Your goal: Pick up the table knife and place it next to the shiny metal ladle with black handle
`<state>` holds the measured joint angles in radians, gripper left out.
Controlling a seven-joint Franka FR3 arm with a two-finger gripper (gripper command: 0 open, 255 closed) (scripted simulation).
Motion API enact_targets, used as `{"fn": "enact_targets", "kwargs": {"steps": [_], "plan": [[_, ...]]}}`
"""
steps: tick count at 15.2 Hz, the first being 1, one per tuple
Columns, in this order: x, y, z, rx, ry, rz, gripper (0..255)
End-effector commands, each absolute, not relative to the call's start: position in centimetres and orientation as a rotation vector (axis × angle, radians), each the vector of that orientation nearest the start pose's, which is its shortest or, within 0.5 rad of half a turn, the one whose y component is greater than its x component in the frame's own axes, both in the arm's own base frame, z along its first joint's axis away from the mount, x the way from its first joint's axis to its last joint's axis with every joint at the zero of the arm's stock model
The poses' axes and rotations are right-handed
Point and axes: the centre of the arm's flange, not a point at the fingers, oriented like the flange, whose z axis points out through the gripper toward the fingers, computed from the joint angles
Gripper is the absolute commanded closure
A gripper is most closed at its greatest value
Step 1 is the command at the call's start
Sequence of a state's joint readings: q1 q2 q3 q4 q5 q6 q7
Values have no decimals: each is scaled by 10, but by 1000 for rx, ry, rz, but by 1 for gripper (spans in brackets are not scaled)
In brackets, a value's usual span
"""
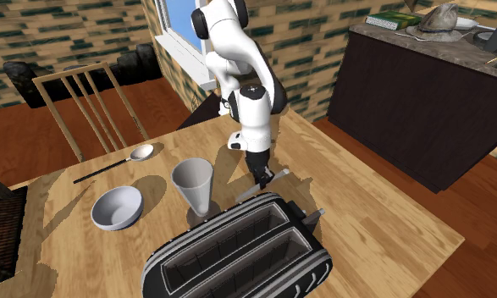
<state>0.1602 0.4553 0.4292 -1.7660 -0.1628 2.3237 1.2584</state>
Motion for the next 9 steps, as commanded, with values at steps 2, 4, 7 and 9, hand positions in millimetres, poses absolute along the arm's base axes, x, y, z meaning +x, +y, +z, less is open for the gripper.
{"fn": "enact_targets", "kwargs": {"steps": [2,4,7,9], "plan": [[571,345,355,-2848,909,-69,255],[571,345,366,-2848,909,-69,255],[571,345,382,-2848,909,-69,255],[571,345,392,-2848,909,-69,255]]}}
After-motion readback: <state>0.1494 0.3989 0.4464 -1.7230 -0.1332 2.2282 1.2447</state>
